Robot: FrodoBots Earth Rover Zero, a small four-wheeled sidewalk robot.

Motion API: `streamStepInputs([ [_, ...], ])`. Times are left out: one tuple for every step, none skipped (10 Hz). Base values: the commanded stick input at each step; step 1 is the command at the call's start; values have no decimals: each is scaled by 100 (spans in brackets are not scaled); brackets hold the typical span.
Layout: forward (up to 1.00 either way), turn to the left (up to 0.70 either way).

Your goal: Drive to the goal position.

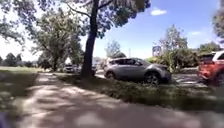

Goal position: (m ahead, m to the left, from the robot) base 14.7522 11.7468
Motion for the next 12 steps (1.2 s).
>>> streamStepInputs([
  [70,35],
  [70,35],
  [70,35],
  [70,35],
  [70,35],
  [70,35],
  [70,35],
  [70,32],
  [70,24],
  [70,16],
  [70,8],
  [70,0],
])
